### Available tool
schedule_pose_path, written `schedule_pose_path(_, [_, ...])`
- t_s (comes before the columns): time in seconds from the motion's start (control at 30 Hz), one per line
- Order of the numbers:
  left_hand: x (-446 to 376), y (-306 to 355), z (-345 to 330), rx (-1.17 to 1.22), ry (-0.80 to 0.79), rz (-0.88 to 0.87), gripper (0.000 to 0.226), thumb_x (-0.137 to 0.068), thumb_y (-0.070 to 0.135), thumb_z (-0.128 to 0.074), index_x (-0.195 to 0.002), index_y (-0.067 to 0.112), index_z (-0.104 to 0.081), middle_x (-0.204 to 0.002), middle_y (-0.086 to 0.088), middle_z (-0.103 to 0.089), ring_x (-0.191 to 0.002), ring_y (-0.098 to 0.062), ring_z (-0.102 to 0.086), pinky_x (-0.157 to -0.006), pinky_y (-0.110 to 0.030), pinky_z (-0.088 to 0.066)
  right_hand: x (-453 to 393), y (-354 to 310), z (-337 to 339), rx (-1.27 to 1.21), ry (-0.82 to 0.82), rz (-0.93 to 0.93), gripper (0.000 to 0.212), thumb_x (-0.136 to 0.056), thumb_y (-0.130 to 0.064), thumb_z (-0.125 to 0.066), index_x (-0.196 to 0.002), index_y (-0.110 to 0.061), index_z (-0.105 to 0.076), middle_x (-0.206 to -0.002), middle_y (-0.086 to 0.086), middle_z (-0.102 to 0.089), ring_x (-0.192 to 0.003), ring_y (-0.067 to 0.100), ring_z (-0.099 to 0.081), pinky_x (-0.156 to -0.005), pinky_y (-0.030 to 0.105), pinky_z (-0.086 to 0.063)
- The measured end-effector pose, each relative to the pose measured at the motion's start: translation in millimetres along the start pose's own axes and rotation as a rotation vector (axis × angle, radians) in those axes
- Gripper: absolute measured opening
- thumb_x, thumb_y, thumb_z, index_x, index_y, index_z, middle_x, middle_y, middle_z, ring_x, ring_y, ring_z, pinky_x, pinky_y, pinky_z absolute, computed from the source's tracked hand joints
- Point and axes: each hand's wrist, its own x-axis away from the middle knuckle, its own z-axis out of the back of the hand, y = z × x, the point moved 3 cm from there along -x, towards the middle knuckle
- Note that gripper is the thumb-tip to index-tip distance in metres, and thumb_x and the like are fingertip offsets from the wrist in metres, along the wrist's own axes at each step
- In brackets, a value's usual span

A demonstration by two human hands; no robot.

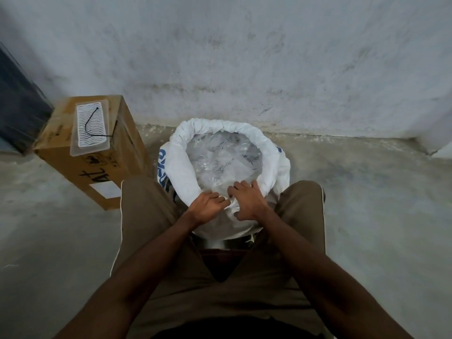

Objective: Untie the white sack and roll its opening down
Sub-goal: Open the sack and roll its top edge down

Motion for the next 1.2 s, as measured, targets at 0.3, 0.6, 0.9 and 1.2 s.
schedule_pose_path(0.3, [-3.1,-43.8,14.5,0.459,-0.139,0.254,0.057,-0.055,0.039,-0.073,-0.109,0.028,-0.058,-0.1,0.005,-0.057,-0.09,-0.017,-0.055,-0.077,-0.032,-0.046,3.2,-5.0,0.1,0.04,-0.056,-0.03,0.044,-0.071,-0.015,-0.07,-0.114,-0.017,-0.061,-0.095,0.009,-0.072,-0.089,0.03,-0.067,-0.081,0.035,-0.049])
schedule_pose_path(0.6, [2.6,-1.9,9.6,0.018,-0.249,-0.004,0.033,-0.072,0.021,-0.049,-0.1,0.019,-0.067,-0.094,-0.001,-0.07,-0.075,-0.03,-0.069,-0.065,-0.034,-0.051,2.8,-16.1,3.2,0.073,-0.04,-0.062,0.07,-0.062,-0.044,-0.076,-0.123,-0.022,-0.051,-0.104,0.001,-0.067,-0.096,0.026,-0.065,-0.097,0.049,-0.037])
schedule_pose_path(0.9, [10.3,-16.2,24.4,0.42,-0.203,0.177,0.028,-0.066,0.038,-0.065,-0.092,0.029,-0.061,-0.088,0.011,-0.062,-0.079,-0.014,-0.062,-0.066,-0.028,-0.045,6.9,-7.0,-16.8,-0.109,-0.08,-0.021,0.039,-0.058,-0.034,-0.07,-0.097,-0.028,-0.064,-0.088,-0.006,-0.069,-0.089,0.02,-0.065,-0.091,0.039,-0.04])
schedule_pose_path(1.2, [-4.6,-69.2,26.0,1.115,0.121,0.685,0.01,-0.084,0.016,-0.075,-0.092,0.023,-0.075,-0.092,0.009,-0.075,-0.09,-0.008,-0.07,-0.089,-0.025,-0.052,-20.5,41.7,12.7,-0.673,0.275,-0.203,0.015,-0.091,-0.039,-0.056,-0.096,-0.027,-0.064,-0.098,-0.01,-0.065,-0.095,0.015,-0.061,-0.088,0.048,-0.05])
